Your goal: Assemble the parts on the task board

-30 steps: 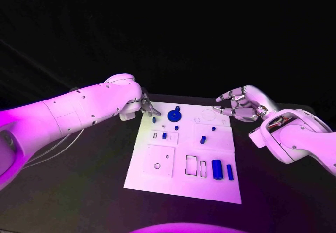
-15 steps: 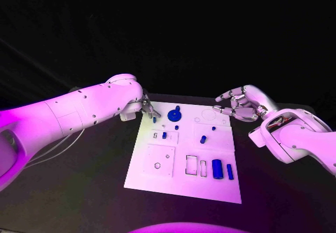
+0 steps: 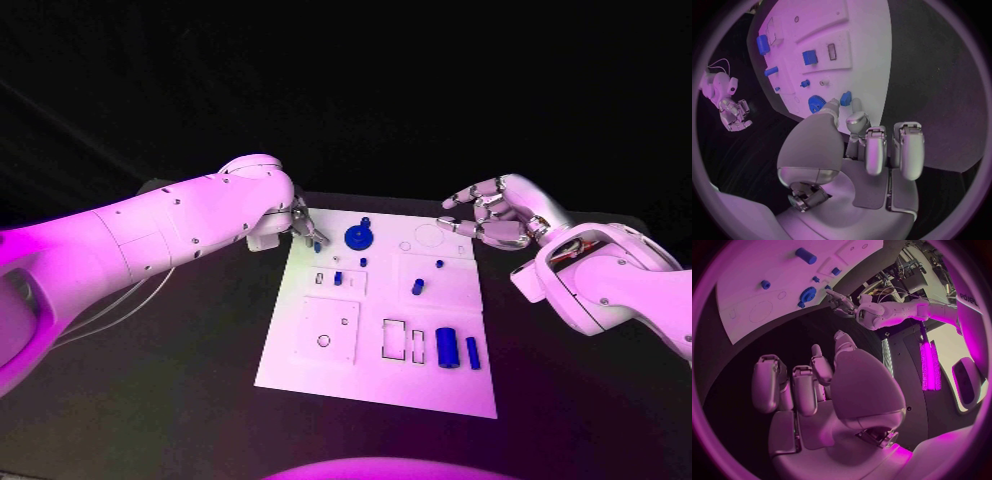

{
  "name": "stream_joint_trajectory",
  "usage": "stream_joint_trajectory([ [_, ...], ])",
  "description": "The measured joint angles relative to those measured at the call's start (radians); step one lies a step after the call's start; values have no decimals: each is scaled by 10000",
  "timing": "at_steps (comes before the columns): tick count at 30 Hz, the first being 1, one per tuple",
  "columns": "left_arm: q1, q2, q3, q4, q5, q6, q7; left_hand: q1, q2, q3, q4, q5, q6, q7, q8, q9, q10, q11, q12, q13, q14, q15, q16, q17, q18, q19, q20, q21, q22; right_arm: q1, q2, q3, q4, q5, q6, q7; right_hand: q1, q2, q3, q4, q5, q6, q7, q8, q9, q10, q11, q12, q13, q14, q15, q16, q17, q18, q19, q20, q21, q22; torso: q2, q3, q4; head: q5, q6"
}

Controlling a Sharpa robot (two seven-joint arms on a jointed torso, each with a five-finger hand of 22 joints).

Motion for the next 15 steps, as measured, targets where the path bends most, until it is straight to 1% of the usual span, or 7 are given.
stream_joint_trajectory([
  [4,-3,2,0,0,2,0,-3,69,69,0,0,0,35,35,0,-20,0,0,56,0,0,0,0,0,0,0,0,0,-1,0,3,0,-3,1,0,2,0,0,0,0,0,0,0,0,0,0,0,0,0,0,0,0,-1,0,0,0,0,0,-1,-1,0,-4,-6],
  [8,-4,2,0,4,11,-5,-4,368,358,39,-39,0,71,0,0,-57,0,0,56,0,0,0,0,0,-1,0,0,0,-1,0,4,0,-5,2,0,2,0,0,0,0,0,0,0,0,0,0,0,0,0,0,0,0,-1,0,0,0,0,-1,-1,0,0,-6,-17],
  [13,-6,2,0,12,80,-28,-3,1059,580,435,-125,34,105,-35,0,-69,0,0,56,-16,0,0,0,1,0,0,0,0,-1,0,7,0,-9,2,-1,2,0,0,0,0,0,0,0,0,0,0,0,0,0,0,0,0,-2,0,0,0,0,-1,-1,1,1,-5,-38],
  [15,-6,1,0,15,136,-52,4,1342,633,627,-198,41,105,-34,-3,-86,0,0,56,-40,0,0,0,6,0,0,0,0,-1,-1,10,0,-14,2,-2,1,0,0,0,0,0,0,0,0,0,0,0,0,0,0,0,0,-1,1,0,0,0,-2,-1,2,2,-5,-51],
])
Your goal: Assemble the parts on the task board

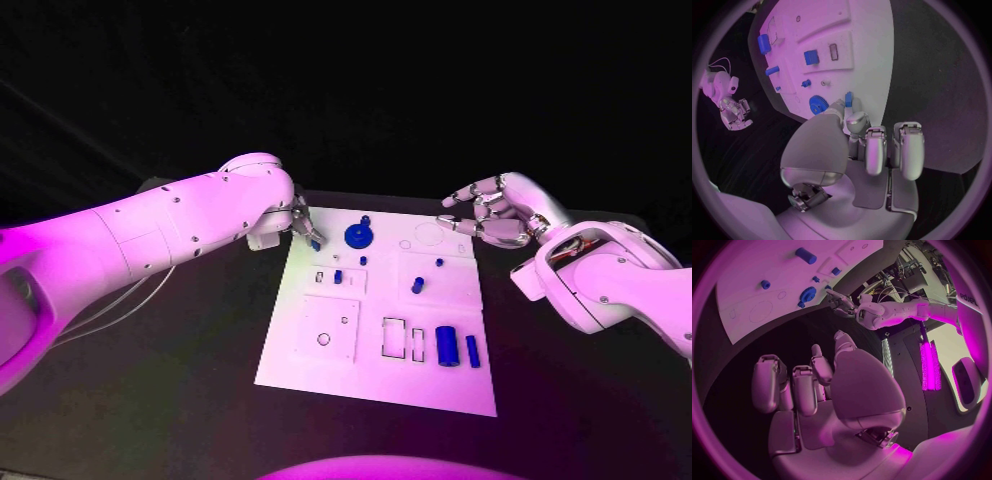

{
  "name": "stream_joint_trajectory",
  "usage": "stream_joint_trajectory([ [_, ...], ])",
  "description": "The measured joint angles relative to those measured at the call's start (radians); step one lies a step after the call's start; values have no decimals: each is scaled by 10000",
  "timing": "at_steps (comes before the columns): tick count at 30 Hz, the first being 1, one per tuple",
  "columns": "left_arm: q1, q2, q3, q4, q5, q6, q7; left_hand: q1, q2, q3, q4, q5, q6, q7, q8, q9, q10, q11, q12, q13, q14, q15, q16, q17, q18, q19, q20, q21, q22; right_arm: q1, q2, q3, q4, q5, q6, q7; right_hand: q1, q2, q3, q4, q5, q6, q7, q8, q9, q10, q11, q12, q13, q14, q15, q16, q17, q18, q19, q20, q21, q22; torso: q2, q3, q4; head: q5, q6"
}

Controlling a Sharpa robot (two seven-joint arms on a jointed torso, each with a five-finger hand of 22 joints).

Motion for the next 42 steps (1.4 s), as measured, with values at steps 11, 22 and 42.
stream_joint_trajectory([
  [11,-1,-129,0,51,611,-314,89,1117,-308,1760,495,42,-360,-36,577,370,-35,-68,-153,-185,2,-75,0,1,0,0,0,0,-1,-9,31,0,-35,0,2,-3,0,0,0,0,41,0,0,0,0,0,0,0,0,0,0,0,-1,0,0,0,0,-1,0,8,2,17,-49],
  [22,-1,-719,4,860,1255,-593,105,685,-791,2627,680,42,-452,-91,936,869,59,-90,4,-77,2,-75,0,-1,-1,0,0,0,-2,-17,33,0,-55,0,3,-7,0,0,0,0,40,0,0,0,0,0,0,0,9,0,0,0,-2,0,0,0,0,7,-17,8,13,44,-32],
  [42,-174,-1737,-13,2634,1130,-1175,373,575,-1354,3102,365,39,-523,-91,1142,1013,173,-132,158,51,2,-74,0,-3,0,0,0,0,-2,-43,-6,0,-47,2,5,-12,0,0,0,0,78,0,0,0,0,0,0,0,8,0,0,0,-3,0,0,0,-40,4,-18,1,8,146,-6],
])
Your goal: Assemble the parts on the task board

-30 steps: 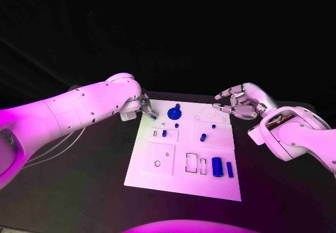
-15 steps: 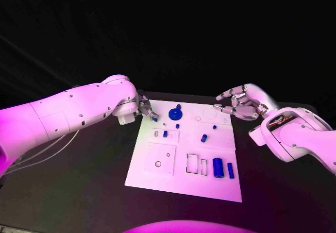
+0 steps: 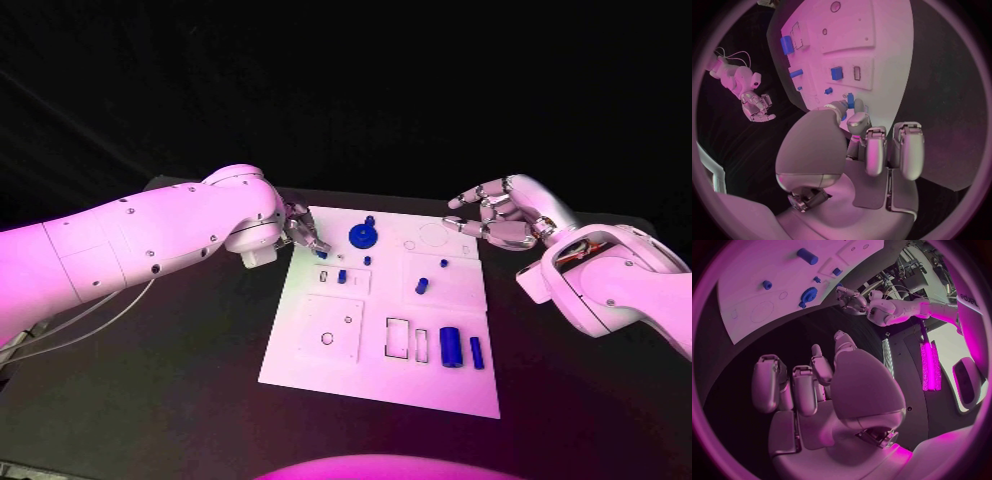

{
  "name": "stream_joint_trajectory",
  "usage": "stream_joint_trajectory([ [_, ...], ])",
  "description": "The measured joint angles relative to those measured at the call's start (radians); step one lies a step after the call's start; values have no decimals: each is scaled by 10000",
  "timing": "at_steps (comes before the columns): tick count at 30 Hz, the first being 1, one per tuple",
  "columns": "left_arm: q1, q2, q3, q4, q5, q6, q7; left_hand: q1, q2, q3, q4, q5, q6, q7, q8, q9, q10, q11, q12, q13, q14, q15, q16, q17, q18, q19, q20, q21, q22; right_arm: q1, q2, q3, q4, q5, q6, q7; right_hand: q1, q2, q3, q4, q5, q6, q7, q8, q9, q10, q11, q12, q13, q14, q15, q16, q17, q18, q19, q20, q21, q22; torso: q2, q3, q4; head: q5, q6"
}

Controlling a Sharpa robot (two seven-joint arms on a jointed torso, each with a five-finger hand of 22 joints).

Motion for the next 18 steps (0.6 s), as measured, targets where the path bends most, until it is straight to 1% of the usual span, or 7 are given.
stream_joint_trajectory([
  [1,-22,-26,-2,52,-25,-24,15,13,-36,48,-48,0,0,0,1,5,0,0,0,0,0,0,0,0,0,0,0,0,0,-2,-1,0,1,0,0,0,0,0,0,0,0,0,0,0,0,0,0,0,0,0,0,0,0,0,0,0,-1,0,4,0,-2,4,-1],
  [8,-174,-150,-8,300,-140,-139,61,37,-62,70,-71,-3,-16,18,43,19,41,21,74,64,0,0,0,-1,0,0,0,0,0,-14,-11,-1,5,0,1,-1,-53,53,0,0,43,0,0,0,0,0,0,0,-1,0,0,0,0,-1,0,0,-1,-1,12,-4,-6,26,-22],
  [10,-243,-181,-10,370,-172,-185,67,36,-63,70,-71,-4,-16,18,46,22,66,5,74,68,0,0,0,-1,-1,0,0,0,0,-15,-17,-1,6,0,1,-1,-53,53,0,0,43,0,0,0,0,0,0,0,0,0,0,0,0,0,0,0,-1,-1,12,-4,-6,28,-27],
  [13,-341,-209,-11,461,-212,-249,75,-30,-129,112,-113,-11,-16,19,53,35,78,-6,74,83,0,0,0,-1,0,0,0,0,0,-16,-22,-1,8,1,1,-1,-53,53,0,0,42,0,0,0,0,0,0,0,-1,0,0,0,-1,-1,0,0,-1,-1,15,-4,-6,28,-39],
  [18,-478,-240,-14,579,-280,-343,89,-44,-142,142,-144,-35,-16,20,55,38,78,-6,115,106,0,0,0,-2,0,0,0,0,0,-19,-31,-1,11,1,1,-1,-53,53,0,0,41,0,0,0,0,0,0,0,-1,0,0,0,-1,-1,0,0,-1,-2,17,-4,-6,29,-57],
])
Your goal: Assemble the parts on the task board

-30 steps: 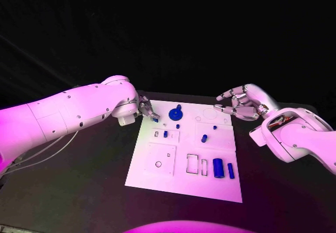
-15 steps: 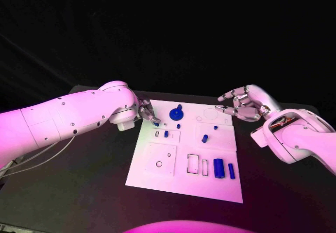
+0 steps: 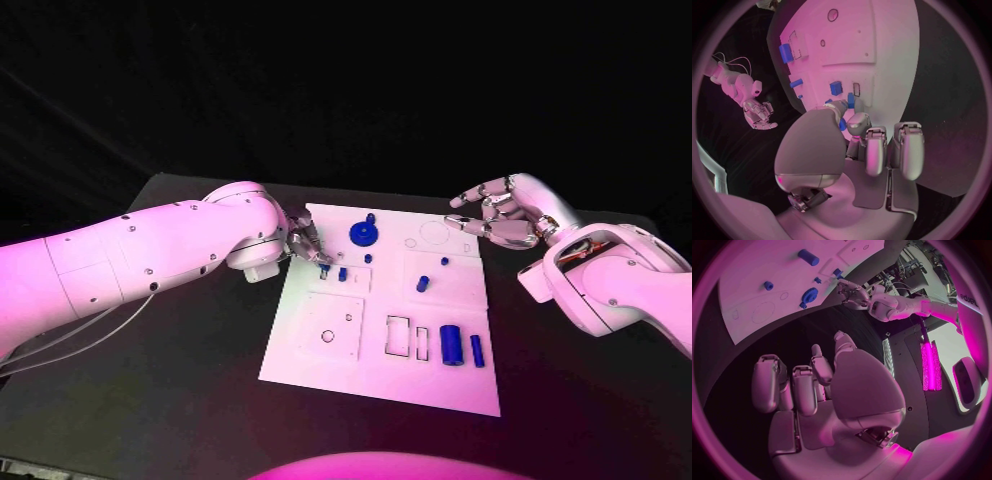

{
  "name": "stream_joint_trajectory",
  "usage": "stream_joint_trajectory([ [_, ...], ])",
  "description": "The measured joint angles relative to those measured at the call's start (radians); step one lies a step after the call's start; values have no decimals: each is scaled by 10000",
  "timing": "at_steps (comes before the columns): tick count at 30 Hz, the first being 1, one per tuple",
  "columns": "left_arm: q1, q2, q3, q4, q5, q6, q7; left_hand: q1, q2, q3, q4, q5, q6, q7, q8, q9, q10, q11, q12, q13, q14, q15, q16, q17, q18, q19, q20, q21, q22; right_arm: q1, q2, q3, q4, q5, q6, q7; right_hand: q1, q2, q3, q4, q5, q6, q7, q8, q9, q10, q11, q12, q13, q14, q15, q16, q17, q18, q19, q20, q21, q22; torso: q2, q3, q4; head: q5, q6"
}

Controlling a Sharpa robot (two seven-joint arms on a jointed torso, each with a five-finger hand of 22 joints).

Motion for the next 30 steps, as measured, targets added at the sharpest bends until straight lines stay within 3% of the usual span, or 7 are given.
stream_joint_trajectory([
  [9,-150,-94,6,161,-138,-151,2,-1,-80,27,-27,-15,-16,18,0,-1,73,-2,40,42,0,0,0,-1,-1,0,0,0,0,-5,-14,0,1,0,0,0,0,0,0,0,-1,0,0,0,0,0,0,0,0,0,0,0,8,0,0,0,0,-1,0,-3,0,0,-8],
  [30,-194,-181,13,366,-378,-189,-26,85,-208,103,-103,-54,24,-17,48,-11,128,-54,116,117,0,0,0,-2,0,0,0,0,0,-24,-23,0,1,0,2,4,0,-1,0,0,54,0,0,0,0,0,0,0,-1,0,0,0,6,0,0,0,0,-1,6,-8,-5,13,-27],
])
